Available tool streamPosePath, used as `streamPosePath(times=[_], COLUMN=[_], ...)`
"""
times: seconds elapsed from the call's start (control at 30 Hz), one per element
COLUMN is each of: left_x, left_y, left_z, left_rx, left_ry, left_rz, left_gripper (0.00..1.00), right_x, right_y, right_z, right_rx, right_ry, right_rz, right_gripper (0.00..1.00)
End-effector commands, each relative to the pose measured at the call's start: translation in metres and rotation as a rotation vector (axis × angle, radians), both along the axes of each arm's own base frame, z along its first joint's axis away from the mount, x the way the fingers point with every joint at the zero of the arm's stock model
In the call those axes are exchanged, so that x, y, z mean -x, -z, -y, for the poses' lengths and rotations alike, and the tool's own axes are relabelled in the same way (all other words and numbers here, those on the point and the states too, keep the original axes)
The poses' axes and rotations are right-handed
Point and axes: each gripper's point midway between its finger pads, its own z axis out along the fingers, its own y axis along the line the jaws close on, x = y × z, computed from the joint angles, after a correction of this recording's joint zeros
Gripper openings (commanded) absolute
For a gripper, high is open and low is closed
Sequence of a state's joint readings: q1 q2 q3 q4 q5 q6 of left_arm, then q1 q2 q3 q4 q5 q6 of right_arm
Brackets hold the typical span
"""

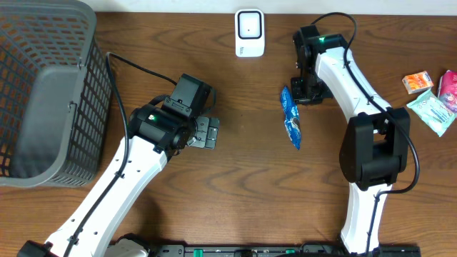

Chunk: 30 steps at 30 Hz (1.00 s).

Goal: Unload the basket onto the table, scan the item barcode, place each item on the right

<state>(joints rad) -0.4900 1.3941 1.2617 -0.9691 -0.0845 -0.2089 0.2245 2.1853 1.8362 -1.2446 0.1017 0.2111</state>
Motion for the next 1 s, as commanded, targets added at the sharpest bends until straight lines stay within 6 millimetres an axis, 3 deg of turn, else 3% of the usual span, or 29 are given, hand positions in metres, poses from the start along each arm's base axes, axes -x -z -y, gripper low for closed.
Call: streamPosePath(times=[0.0,0.2,0.33,0.53,0.77,0.87,0.97], left_x=[0.000,0.000,0.000,0.000,0.000,0.000,0.000], left_y=[0.001,0.001,0.001,0.001,0.001,0.001,0.001], left_z=[-0.002,-0.002,-0.002,-0.002,-0.002,-0.002,-0.002], left_rx=[-0.008,-0.008,-0.008,-0.008,-0.008,-0.008,-0.008], left_ry=[-0.003,-0.003,-0.003,-0.003,-0.003,-0.003,-0.003], left_rz=[-0.003,-0.003,-0.003,-0.003,-0.003,-0.003,-0.003], left_gripper=[0.98,0.98,0.98,0.98,0.98,0.98,0.98], right_x=[0.015,0.048,0.066,0.067,0.052,0.040,0.031], right_y=[0.013,0.040,0.042,0.032,0.020,0.020,0.011], right_z=[-0.016,-0.021,-0.049,-0.077,-0.108,-0.113,-0.107], right_rx=[-0.068,-0.035,-0.128,-0.145,-0.172,-0.188,-0.170], right_ry=[-0.037,-0.047,-0.057,-0.118,-0.186,-0.191,-0.170], right_rz=[-0.058,-0.150,-0.210,-0.195,-0.108,-0.058,-0.032], right_gripper=[0.07,0.05,0.01,0.01,0.11,0.10,0.01])
